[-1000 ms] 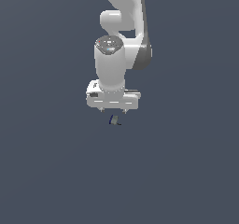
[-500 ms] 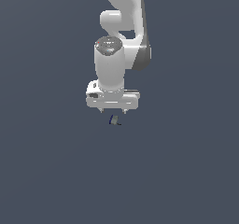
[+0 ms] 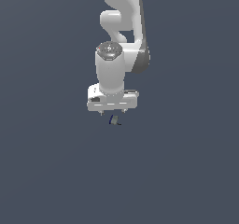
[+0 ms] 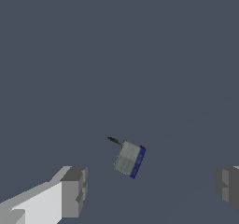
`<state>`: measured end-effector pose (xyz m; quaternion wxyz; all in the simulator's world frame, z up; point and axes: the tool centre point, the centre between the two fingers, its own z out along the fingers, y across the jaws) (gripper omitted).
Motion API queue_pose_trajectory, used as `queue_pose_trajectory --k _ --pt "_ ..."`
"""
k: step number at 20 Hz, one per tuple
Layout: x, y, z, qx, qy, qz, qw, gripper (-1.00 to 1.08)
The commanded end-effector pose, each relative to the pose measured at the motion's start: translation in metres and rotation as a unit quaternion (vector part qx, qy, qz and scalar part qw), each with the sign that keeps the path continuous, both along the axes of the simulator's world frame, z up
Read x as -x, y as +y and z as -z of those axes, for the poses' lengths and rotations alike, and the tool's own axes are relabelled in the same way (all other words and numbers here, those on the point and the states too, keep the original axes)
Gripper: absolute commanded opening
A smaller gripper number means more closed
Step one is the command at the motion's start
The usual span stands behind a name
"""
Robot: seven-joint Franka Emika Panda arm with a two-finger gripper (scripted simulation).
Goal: Pick up the object and move it to a goal position.
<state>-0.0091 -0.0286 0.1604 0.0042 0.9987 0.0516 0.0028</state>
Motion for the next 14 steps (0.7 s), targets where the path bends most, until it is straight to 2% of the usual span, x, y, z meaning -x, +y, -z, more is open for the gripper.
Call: queue_pose_trajectory --k 1,7,14 --pt "0.002 0.0 0.006 0.001 0.001 -0.03 0.9995 1.0" --pt "0.007 -0.001 0.022 0.004 0.003 -0.115 0.9934 1.0" --pt "0.014 0.0 0.04 0.005 0.005 -0.213 0.9771 1.0"
